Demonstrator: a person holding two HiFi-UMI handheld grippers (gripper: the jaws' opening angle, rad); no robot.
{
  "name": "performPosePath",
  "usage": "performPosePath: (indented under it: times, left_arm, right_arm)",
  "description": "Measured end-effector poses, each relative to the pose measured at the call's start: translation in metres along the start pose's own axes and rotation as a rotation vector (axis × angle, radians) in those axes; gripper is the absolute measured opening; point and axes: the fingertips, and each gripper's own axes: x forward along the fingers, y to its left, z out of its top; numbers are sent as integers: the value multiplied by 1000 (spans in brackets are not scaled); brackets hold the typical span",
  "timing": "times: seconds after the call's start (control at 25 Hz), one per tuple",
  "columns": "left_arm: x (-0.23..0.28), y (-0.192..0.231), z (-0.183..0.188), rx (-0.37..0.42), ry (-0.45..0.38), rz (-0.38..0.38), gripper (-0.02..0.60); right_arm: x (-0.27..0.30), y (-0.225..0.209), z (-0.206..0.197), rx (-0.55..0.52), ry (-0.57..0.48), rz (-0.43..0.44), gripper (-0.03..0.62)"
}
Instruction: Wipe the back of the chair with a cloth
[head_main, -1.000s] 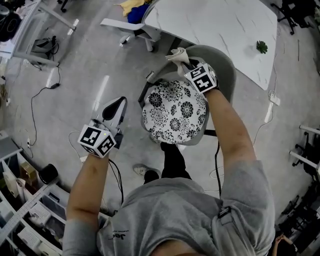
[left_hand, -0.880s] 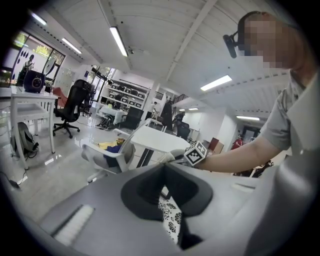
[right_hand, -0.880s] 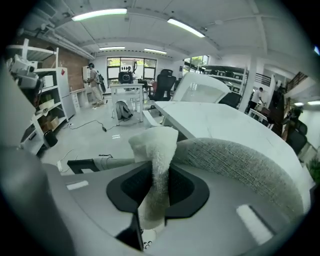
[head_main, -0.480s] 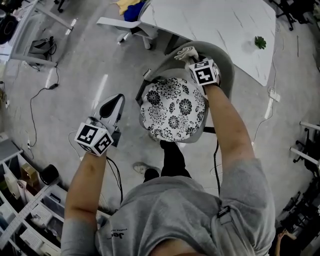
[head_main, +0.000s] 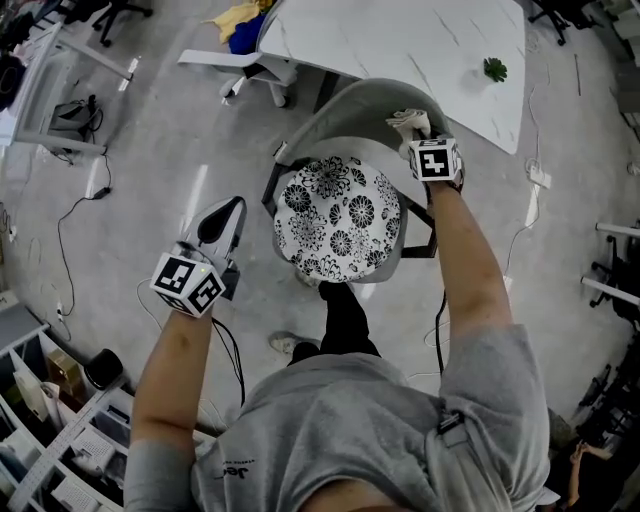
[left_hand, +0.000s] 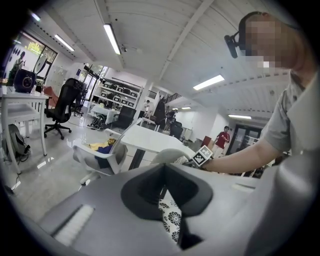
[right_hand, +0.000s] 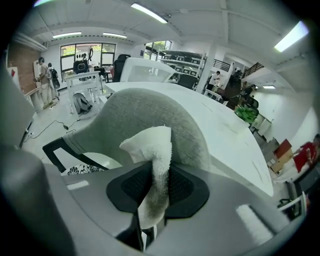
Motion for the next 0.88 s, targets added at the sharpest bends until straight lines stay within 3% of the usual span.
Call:
performPosePath:
  times: [0.24, 0.4, 0.48, 0.6, 0.72, 0.88]
  left_arm:
    - [-9, -6, 3, 0, -14, -20, 58]
    - [-19, -5, 5, 1, -25, -20, 58]
    - [-21, -6, 4, 5, -27, -22, 58]
    - [-20, -8, 4, 24, -24, -28, 58]
    - [-15, -5, 2, 28, -19, -24, 58]
    - [-3, 7, -2, 13, -13, 4, 58]
  right_arm:
    - [-19, -32, -38, 102, 27, -78, 71]
    - [-51, -49, -50, 117, 54, -148, 71]
    - [-60, -52, -55, 123, 46, -139, 69]
    - [-62, -18, -41, -13, -13, -5, 69]
    - [-47, 46, -13, -226, -74, 166, 69]
    - [-15, 130, 20, -394, -119, 353, 69]
